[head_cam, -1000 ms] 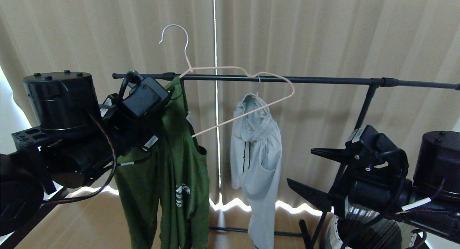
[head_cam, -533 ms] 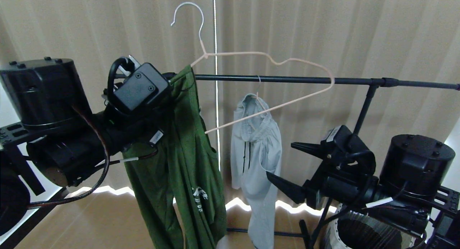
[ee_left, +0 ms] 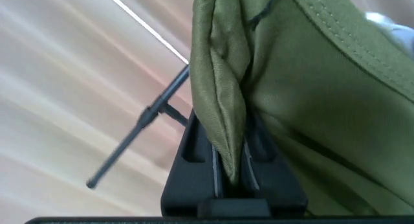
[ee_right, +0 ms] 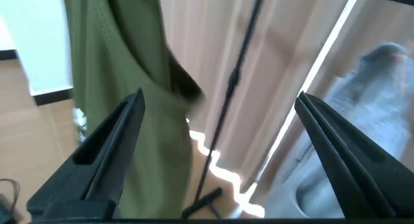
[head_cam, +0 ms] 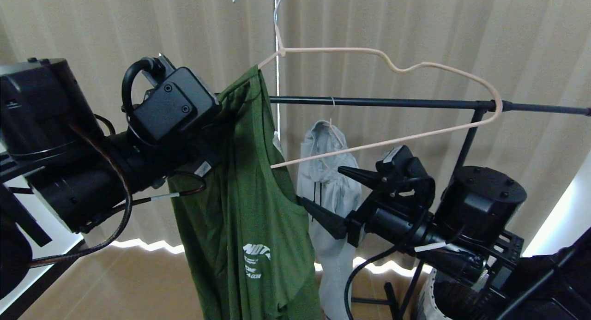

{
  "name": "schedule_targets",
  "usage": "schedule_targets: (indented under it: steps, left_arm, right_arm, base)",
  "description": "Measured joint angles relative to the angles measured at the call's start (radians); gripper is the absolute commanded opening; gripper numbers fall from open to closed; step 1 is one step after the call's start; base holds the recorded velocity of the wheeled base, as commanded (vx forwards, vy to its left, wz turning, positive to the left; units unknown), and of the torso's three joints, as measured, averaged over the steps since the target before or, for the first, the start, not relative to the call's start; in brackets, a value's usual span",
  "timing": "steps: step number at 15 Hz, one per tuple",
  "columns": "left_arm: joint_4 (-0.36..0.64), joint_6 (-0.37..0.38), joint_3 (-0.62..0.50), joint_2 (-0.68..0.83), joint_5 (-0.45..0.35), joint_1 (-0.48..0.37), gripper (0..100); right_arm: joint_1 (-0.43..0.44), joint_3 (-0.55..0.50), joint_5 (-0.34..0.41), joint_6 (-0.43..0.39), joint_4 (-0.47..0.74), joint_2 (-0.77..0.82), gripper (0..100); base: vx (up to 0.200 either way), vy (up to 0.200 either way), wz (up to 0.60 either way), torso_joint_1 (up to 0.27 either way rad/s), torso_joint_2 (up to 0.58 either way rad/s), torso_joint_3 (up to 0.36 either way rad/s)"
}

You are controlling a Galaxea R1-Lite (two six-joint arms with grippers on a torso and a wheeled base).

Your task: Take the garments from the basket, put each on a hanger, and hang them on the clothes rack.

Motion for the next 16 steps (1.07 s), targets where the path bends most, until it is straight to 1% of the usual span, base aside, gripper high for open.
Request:
schedule_targets:
  steps: [3, 8, 11, 14, 16]
  left_arm:
    - [-0.009, 0.018, 0.004, 0.0, -0.005, -0.004, 0]
    - [-0.01, 0.034, 0.008, -0.002, -0.021, -0.036, 0]
    - [-0.05, 0.038, 0.005, -0.002, -0.022, -0.035, 0]
    - [-0.055, 0.04, 0.008, -0.001, -0.02, -0.027, 0]
    - [-0.056, 0.043, 0.008, -0.002, -0.02, -0.026, 0]
  right_arm:
    - [0.019, -0.048, 0.0, 0.003, -0.001, 0.041, 100]
    - [0.051, -0.07, -0.001, 0.003, 0.004, 0.079, 100]
    - [0.069, -0.011, -0.004, 0.002, 0.003, 0.087, 100]
    - [0.069, 0.058, -0.01, 0.001, -0.002, 0.085, 100]
    - [0.052, 0.11, -0.046, 0.001, -0.005, 0.073, 100]
  base:
    - [0.0, 0.0, 0.0, 0.0, 0.0, 0.0]
    - [0.0, 0.0, 0.0, 0.0, 0.0, 0.0]
    - [0.0, 0.0, 0.0, 0.0, 0.0, 0.0]
    - [0.0, 0.0, 0.0, 0.0, 0.0, 0.0]
    - [0.0, 0.0, 0.0, 0.0, 0.0, 0.0]
